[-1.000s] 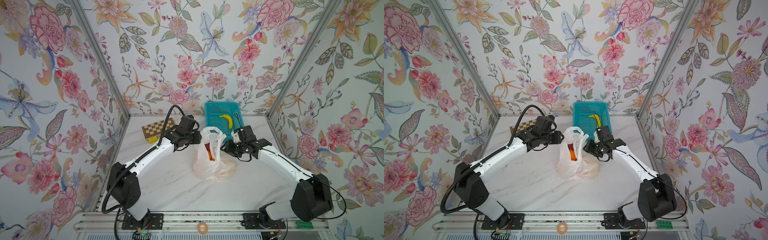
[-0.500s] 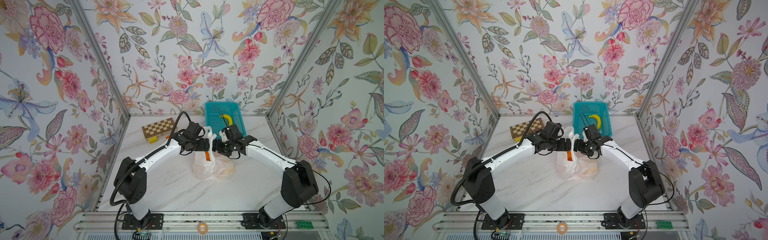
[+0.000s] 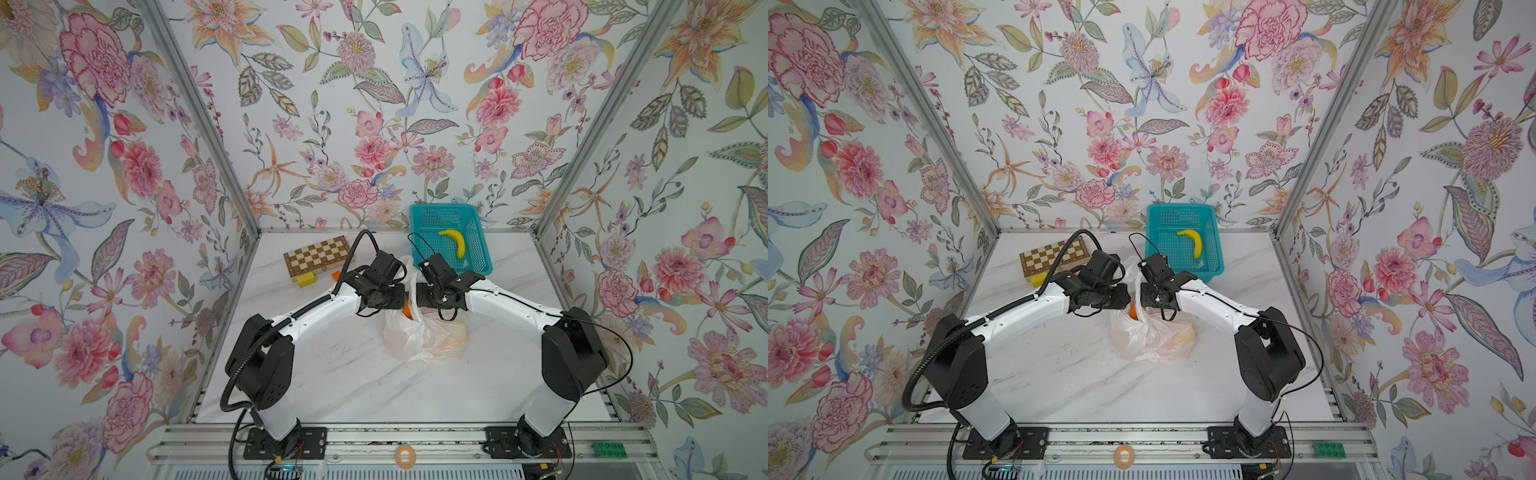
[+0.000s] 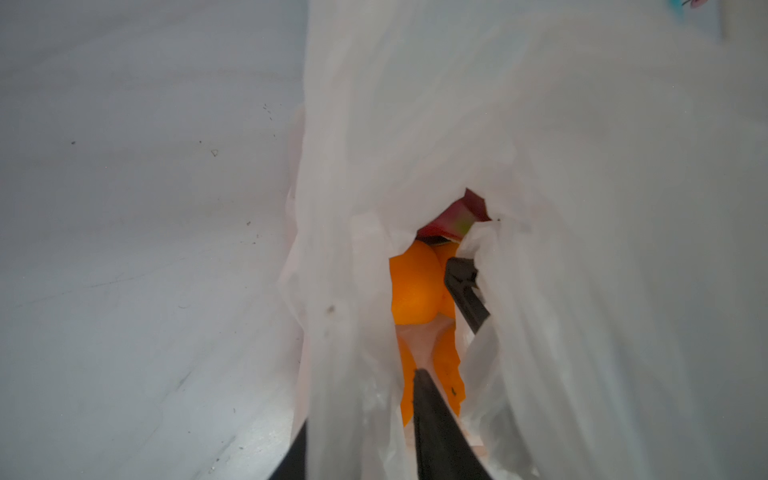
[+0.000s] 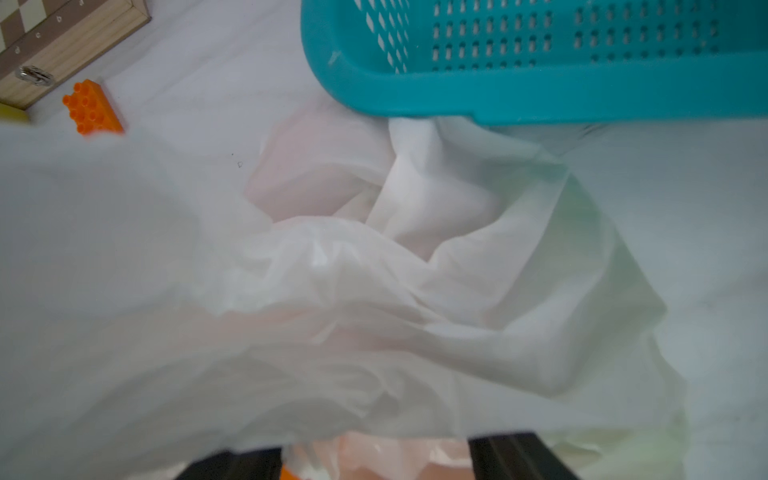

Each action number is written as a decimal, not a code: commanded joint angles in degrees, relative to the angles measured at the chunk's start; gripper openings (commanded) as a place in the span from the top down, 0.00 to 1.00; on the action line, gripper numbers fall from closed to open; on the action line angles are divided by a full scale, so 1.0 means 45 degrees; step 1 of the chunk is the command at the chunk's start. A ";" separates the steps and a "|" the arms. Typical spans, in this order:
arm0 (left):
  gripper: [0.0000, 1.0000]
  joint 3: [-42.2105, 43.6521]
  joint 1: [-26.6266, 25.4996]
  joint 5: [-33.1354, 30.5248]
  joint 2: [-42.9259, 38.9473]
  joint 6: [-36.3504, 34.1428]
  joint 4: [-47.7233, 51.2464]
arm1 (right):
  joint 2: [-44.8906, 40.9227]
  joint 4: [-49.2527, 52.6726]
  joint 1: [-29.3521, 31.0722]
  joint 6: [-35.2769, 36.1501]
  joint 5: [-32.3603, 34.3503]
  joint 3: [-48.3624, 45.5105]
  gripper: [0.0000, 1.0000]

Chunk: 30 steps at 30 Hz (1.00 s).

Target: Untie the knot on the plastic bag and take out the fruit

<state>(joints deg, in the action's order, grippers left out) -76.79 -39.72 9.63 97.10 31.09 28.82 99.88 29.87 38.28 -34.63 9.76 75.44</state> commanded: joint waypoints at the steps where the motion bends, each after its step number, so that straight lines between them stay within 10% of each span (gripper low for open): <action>1: 0.81 0.0263 0.0057 -0.0259 -0.0784 -0.0073 -0.0183 | 0.0062 0.0386 0.0011 0.0116 0.1200 0.0289 0.66; 6: 0.84 0.0505 0.0306 -0.0406 -0.1076 -0.0160 -0.0001 | -0.0431 0.0384 -0.0328 0.0260 0.0680 0.0257 0.90; 13: 0.87 0.0888 0.0800 -0.0670 -0.1484 -0.0473 0.0352 | -0.1705 0.0393 -0.1283 0.0284 -0.1388 -0.0226 1.00; 30: 0.93 0.1879 0.2197 -0.0937 -0.2917 -0.1093 0.0702 | -0.4971 0.0372 -0.5037 -0.0119 -0.3260 -0.1422 1.00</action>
<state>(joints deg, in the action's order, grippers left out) -69.45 -31.29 7.01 86.06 27.90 30.06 79.40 30.89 17.69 -34.54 -4.23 69.84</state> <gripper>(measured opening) 0.072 0.047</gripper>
